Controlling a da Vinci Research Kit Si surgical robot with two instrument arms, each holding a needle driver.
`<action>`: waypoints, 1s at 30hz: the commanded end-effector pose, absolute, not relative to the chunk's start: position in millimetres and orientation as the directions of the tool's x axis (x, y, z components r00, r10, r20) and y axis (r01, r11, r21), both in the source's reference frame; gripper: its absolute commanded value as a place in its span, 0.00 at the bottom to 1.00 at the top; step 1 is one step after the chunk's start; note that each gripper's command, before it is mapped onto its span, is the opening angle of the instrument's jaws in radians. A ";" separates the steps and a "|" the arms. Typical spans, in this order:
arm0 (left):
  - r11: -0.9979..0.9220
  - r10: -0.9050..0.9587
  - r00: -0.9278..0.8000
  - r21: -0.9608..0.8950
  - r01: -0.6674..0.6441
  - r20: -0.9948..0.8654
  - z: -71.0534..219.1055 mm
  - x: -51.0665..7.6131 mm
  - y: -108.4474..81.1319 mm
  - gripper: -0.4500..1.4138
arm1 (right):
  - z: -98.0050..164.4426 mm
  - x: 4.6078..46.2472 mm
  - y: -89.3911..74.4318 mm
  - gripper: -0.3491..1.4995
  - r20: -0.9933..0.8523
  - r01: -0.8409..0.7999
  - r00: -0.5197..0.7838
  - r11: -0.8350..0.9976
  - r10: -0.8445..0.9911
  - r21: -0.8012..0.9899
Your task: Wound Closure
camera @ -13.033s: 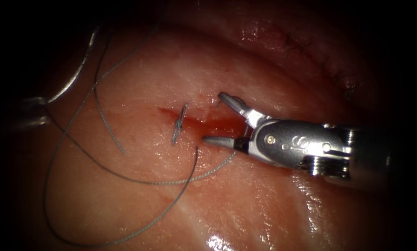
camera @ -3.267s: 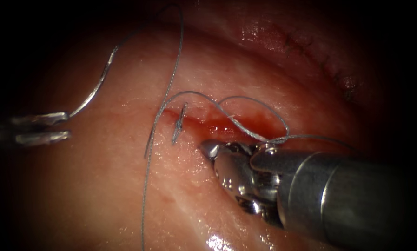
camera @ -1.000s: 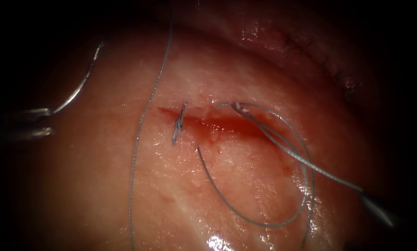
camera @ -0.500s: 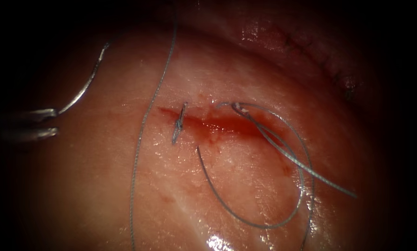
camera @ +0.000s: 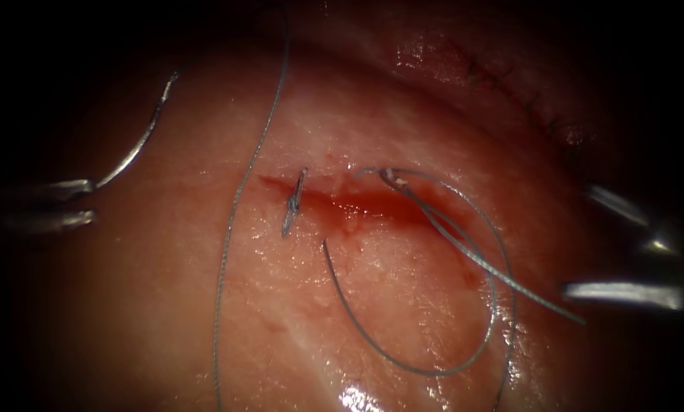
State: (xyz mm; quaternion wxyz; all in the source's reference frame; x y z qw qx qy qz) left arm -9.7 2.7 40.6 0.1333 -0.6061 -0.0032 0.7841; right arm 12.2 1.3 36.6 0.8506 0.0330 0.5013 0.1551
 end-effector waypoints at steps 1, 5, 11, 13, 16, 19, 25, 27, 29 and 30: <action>-0.964 0.216 -0.228 -0.171 -0.204 -0.949 41.3 -10.1 2.1 0.00 | 37.4 12.8 0.5 0.76 -0.833 -0.224 0.456 0.946 0.313 0.233; -0.964 0.216 -0.228 -0.170 -0.204 -0.949 41.4 -10.1 2.1 0.00 | 38.0 13.3 -0.7 0.75 -0.792 -0.228 0.466 0.919 0.394 0.323; -0.964 0.215 -0.228 -0.169 -0.205 -0.949 41.5 -10.2 2.0 0.00 | 40.5 16.3 -3.4 0.54 -0.713 -0.196 0.533 0.886 0.457 0.421; -0.964 0.215 -0.228 -0.169 -0.205 -0.949 41.5 -10.2 2.0 0.00 | 40.8 16.4 -3.3 0.47 -0.703 -0.199 0.541 0.883 0.461 0.425; -0.964 0.215 -0.229 -0.169 -0.205 -0.949 41.5 -10.2 2.0 0.00 | 41.5 16.5 -2.5 0.00 -0.693 -0.209 0.554 0.883 0.462 0.421; -0.964 0.215 -0.229 -0.169 -0.205 -0.949 41.5 -10.2 2.0 0.00 | 40.2 15.5 -1.8 0.00 -0.690 -0.246 0.553 0.882 0.468 0.401; -0.964 0.215 -0.229 -0.169 -0.205 -0.949 41.5 -10.3 2.0 0.00 | 39.7 13.4 0.0 0.00 -0.695 -0.306 0.534 0.876 0.481 0.372; -0.964 0.215 -0.231 -0.169 -0.203 -0.949 41.6 -10.3 1.9 0.00 | 40.4 12.7 0.7 0.00 -0.693 -0.333 0.532 0.873 0.486 0.356; -0.965 0.215 -0.233 -0.169 -0.201 -0.948 41.6 -10.3 1.9 0.00 | 42.1 11.5 1.3 0.00 -0.671 -0.371 0.557 0.870 0.489 0.326; -0.965 0.215 -0.233 -0.169 -0.201 -0.948 41.6 -10.3 1.9 0.00 | 42.1 11.5 1.3 0.00 -0.671 -0.371 0.557 0.870 0.489 0.326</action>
